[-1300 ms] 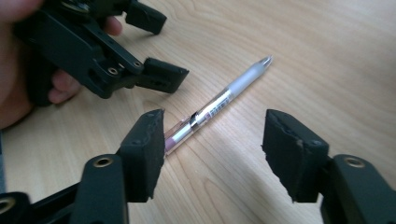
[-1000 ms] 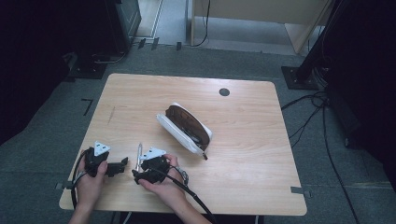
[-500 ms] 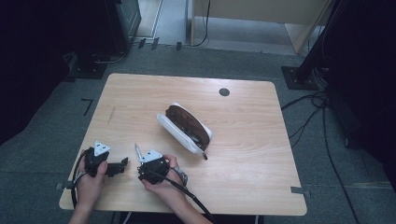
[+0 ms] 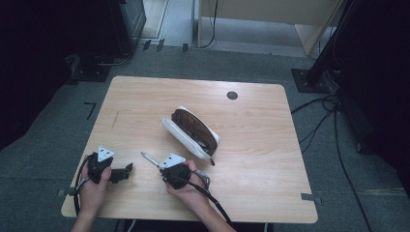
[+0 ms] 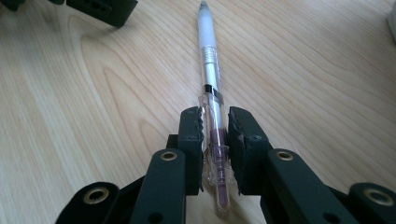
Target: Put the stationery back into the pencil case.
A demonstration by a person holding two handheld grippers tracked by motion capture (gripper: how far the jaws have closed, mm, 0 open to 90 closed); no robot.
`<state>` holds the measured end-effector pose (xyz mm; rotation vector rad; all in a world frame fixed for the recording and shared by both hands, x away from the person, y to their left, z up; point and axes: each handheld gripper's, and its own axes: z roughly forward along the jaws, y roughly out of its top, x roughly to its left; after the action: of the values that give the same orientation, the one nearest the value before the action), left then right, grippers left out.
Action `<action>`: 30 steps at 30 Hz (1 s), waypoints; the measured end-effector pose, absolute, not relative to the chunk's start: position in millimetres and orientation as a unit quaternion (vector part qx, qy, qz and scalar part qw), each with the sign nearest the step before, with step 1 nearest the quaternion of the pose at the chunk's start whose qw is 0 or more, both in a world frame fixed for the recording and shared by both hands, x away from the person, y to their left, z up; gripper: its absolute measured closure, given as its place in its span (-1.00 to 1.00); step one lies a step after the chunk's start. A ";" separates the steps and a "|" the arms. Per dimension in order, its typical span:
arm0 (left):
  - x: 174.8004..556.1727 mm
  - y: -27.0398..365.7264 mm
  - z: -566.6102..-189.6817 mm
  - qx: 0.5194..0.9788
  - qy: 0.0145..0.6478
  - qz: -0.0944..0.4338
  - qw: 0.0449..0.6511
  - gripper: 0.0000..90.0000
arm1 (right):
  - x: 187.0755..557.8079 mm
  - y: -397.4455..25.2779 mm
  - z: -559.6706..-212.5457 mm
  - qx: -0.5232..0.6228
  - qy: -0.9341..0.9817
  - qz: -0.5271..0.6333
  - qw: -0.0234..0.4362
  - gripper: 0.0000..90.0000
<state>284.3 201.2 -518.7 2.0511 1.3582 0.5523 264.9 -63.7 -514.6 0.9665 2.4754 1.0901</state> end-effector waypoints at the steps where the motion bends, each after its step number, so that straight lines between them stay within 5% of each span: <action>1: 284.3 201.2 -518.7 0.775 0.513 0.209 0.305 -0.97 | 264.1 -66.2 -514.7 0.337 0.852 0.376 0.134 0.65; 6: 284.8 201.0 -518.7 0.776 0.511 0.208 0.305 -0.97 | 267.5 -65.4 -515.5 0.335 0.851 0.384 0.125 0.40; 18: 284.8 200.9 -518.8 0.776 0.510 0.208 0.307 -0.97 | 269.3 -51.8 -517.2 0.319 0.854 0.390 0.129 0.72; 30: 284.7 200.7 -518.7 0.777 0.509 0.208 0.306 -0.97 | 268.0 -66.1 -509.7 0.322 0.849 0.396 0.135 0.79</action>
<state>284.7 200.7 -518.7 2.0555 1.3481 0.5493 268.0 -66.1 -509.7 0.9323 2.4612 1.1485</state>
